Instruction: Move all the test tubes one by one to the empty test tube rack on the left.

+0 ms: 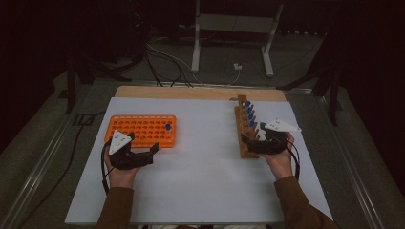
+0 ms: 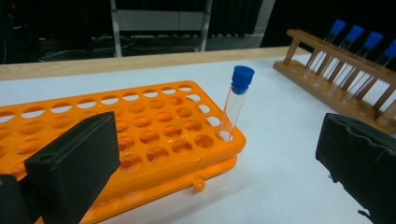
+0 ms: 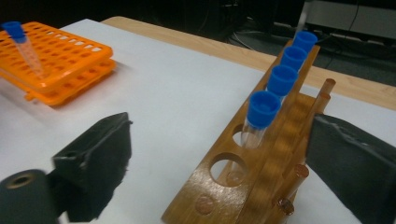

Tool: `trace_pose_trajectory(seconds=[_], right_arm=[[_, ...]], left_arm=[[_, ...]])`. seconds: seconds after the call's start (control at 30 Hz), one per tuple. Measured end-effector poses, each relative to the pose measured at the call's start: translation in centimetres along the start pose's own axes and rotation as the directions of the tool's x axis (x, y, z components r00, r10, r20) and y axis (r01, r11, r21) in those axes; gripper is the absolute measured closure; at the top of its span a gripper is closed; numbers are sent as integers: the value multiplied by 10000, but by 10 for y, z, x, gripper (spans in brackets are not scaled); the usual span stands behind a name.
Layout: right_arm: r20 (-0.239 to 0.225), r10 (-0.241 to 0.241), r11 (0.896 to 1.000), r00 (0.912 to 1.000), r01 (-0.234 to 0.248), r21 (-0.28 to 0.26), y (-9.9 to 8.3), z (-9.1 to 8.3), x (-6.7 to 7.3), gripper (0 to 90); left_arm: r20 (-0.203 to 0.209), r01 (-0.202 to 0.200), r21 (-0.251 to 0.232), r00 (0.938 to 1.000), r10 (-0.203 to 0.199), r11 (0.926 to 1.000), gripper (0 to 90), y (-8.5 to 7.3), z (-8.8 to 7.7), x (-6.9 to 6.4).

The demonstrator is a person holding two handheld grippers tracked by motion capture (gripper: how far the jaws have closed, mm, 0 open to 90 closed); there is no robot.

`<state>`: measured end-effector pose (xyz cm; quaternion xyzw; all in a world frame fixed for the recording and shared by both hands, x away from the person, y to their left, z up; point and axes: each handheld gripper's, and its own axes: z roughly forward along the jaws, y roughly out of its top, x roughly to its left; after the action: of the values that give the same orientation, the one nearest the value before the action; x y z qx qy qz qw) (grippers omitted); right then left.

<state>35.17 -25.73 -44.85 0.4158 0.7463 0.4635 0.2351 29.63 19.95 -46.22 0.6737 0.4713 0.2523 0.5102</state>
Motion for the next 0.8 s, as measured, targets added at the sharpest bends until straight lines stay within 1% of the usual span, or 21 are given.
trace_pose_trajectory(seconds=[0.07,0.13,0.23,0.3,0.37,0.4,0.43,0.47,0.5,0.53,0.6,0.8], right_arm=[[114,54,10000,9999,-54,59,-1,5,-2,124],[182,138,9998,9997,-140,138,-1,10,-4,171],[398,177,9996,9991,-185,210,-2,17,-8,298],[399,219,9995,9990,-229,239,-3,21,-10,426],[572,136,9995,9983,-153,288,-3,22,-11,522],[542,94,9995,9985,-110,292,-4,23,-11,588],[621,-11,9995,9981,-9,323,-4,24,-10,622],[804,-156,9992,9966,125,379,-4,25,-9,652],[836,-233,9991,9962,203,370,-4,26,-9,689],[797,-244,9992,9965,217,340,-4,27,-9,713],[909,-337,9989,9953,307,346,-4,28,-8,757],[1050,-325,9990,9939,290,341,-2,32,-7,763]], left_arm=[[-59,92,-150,9999,-93,9998,6,0,-2,2],[-159,49,-132,9999,-51,9999,6,0,-3,2],[-267,46,-54,9996,-47,10000,6,-1,-3,3],[-266,34,-47,9996,-35,10000,6,-1,-2,2],[-284,35,-41,9996,-37,10000,6,-1,-2,2],[-299,21,-25,9996,-22,10000,6,-1,-1,1],[-303,-9,4,9995,9,10000,6,-1,-1,1],[-289,-30,31,9996,31,10000,6,-1,-1,1],[-291,-33,33,9996,34,10000,6,-2,0,0],[-302,-42,38,9995,43,10000,6,-2,0,0],[-279,-82,75,9996,84,9999,6,-2,1,-1],[-278,-119,150,9995,123,9998,6,-3,2,-2]])
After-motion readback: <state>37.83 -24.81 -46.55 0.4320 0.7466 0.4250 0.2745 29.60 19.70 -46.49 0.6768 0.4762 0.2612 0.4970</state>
